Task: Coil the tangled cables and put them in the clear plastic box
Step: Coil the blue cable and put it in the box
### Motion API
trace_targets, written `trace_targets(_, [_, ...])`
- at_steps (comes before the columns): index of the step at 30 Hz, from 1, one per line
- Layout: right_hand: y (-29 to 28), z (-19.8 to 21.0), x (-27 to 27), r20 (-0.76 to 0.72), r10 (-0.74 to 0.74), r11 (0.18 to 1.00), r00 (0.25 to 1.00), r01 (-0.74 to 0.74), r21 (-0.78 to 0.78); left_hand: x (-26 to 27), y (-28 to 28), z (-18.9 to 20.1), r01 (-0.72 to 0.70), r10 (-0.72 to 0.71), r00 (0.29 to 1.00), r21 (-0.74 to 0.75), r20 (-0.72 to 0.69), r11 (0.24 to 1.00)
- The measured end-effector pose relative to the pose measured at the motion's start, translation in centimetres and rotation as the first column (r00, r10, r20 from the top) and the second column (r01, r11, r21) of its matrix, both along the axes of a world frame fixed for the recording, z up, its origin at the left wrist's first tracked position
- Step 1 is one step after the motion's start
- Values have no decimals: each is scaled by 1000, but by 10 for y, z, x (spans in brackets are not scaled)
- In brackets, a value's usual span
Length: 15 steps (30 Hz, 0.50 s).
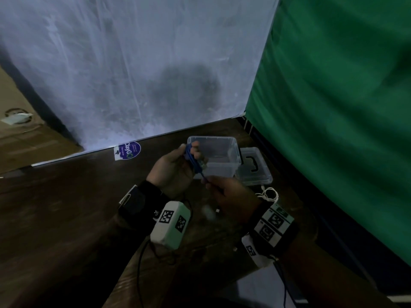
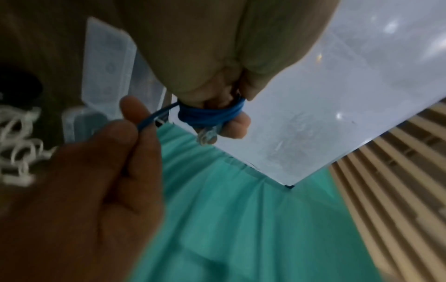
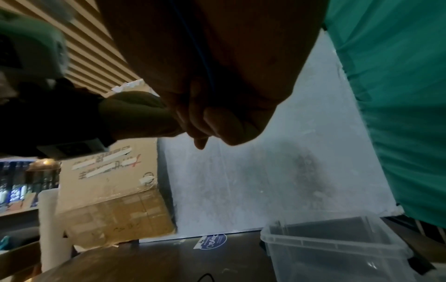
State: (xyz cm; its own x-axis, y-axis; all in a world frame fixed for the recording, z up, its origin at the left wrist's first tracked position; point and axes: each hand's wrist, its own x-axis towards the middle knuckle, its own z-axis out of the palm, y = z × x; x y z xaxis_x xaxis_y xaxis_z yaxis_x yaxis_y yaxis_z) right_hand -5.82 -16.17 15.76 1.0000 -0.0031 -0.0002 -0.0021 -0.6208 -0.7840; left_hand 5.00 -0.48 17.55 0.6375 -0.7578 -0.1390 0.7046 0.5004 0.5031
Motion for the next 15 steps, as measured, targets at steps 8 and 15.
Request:
trace_targets(8, [0, 30, -11, -29, 193, 930, 981, -192, -312, 7, -1, -30, -480, 65, 759, 490, 648, 728])
trace_targets(15, [-29, 61, -5, 213, 107, 917, 971, -14, -398, -18, -7, -32, -171, -406, 706, 695, 581, 698])
